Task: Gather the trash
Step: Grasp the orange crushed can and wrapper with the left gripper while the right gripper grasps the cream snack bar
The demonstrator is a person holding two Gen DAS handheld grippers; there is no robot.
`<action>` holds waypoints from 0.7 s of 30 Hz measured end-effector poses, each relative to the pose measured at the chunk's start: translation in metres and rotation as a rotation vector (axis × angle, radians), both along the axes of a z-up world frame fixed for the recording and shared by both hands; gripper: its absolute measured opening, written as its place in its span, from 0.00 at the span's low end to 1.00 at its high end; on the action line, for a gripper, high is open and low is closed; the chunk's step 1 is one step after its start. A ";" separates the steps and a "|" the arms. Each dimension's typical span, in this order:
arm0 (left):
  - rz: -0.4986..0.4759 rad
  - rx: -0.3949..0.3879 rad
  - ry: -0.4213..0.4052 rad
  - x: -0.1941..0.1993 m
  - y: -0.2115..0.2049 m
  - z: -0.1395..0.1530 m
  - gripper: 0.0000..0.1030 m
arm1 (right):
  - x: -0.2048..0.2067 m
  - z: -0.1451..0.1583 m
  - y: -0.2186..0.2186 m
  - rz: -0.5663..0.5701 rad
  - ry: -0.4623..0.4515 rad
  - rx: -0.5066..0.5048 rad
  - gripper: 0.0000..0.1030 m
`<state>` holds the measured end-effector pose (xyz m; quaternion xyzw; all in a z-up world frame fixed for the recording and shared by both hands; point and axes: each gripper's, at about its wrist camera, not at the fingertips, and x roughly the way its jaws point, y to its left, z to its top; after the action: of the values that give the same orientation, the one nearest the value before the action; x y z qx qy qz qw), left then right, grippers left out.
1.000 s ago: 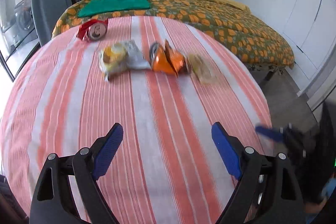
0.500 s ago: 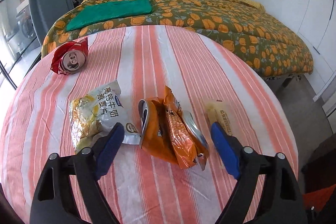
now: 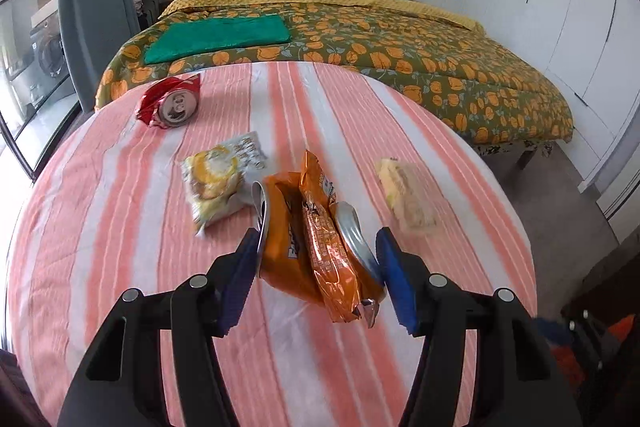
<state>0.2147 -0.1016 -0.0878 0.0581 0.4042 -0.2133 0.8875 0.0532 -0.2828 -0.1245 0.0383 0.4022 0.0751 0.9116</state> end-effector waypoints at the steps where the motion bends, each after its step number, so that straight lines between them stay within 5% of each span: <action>1: 0.003 0.014 -0.004 -0.010 0.010 0.000 0.58 | 0.003 0.000 -0.001 -0.004 0.004 0.002 0.70; 9: 0.053 0.048 0.038 -0.048 0.067 -0.027 0.60 | 0.034 0.001 -0.001 0.004 0.038 0.015 0.70; 21: 0.096 -0.002 0.067 -0.045 0.078 -0.043 0.78 | 0.134 0.022 -0.016 -0.078 0.135 0.095 0.75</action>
<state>0.1693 -0.0238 -0.1306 0.0304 0.4359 -0.1726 0.8828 0.1876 -0.2990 -0.1029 0.1020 0.4569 0.0558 0.8819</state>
